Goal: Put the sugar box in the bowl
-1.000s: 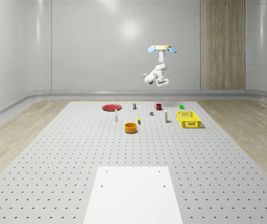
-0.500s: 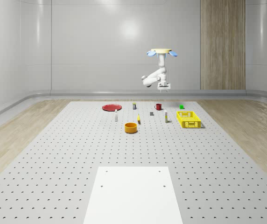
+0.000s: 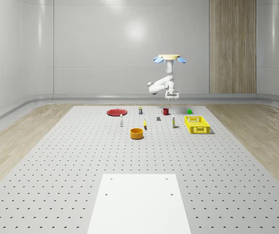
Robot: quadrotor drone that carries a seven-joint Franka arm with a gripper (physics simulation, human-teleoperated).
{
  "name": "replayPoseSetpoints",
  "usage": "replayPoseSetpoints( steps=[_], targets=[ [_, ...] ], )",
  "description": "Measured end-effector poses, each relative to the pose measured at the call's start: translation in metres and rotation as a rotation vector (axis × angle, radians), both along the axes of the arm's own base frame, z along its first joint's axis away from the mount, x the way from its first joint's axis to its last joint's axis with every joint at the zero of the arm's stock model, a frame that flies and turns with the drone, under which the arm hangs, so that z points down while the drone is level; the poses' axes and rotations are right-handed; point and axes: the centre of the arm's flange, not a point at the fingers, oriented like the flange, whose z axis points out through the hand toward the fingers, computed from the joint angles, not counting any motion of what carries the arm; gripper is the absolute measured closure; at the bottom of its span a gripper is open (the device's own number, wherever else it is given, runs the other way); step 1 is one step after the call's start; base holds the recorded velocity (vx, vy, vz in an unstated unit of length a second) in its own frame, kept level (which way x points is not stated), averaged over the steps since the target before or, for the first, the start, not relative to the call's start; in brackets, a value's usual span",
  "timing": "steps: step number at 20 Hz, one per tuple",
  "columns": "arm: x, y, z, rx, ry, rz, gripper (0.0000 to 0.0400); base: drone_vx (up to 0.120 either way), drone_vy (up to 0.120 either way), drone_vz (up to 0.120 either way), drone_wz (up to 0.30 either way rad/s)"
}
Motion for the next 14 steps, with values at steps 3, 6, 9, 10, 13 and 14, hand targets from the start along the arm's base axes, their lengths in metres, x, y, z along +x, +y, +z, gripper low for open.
replayPoseSetpoints(
  steps=[3,6,9,10,13,14],
  targets=[
    [0.0000,-0.0003,0.0000,-0.003,0.000,0.000,0.0000,0.080,0.000,-0.120,0.000],
    [0.0000,-0.0004,0.0000,-0.004,0.000,0.000,0.0000,0.080,0.000,-0.053,0.000],
    [0.0000,-0.0005,0.0000,-0.005,0.000,0.000,0.0000,0.120,0.000,0.000,0.000],
    [0.0000,-0.0005,0.0000,-0.005,0.000,0.000,0.0000,0.120,0.000,0.000,0.000],
    [0.0000,-0.0005,-0.0001,-0.006,0.000,0.000,0.0000,0.120,0.000,0.000,0.000],
    [0.0000,-0.0005,-0.0001,-0.006,0.000,0.000,0.0000,0.120,0.000,0.000,0.000]
  ],
)
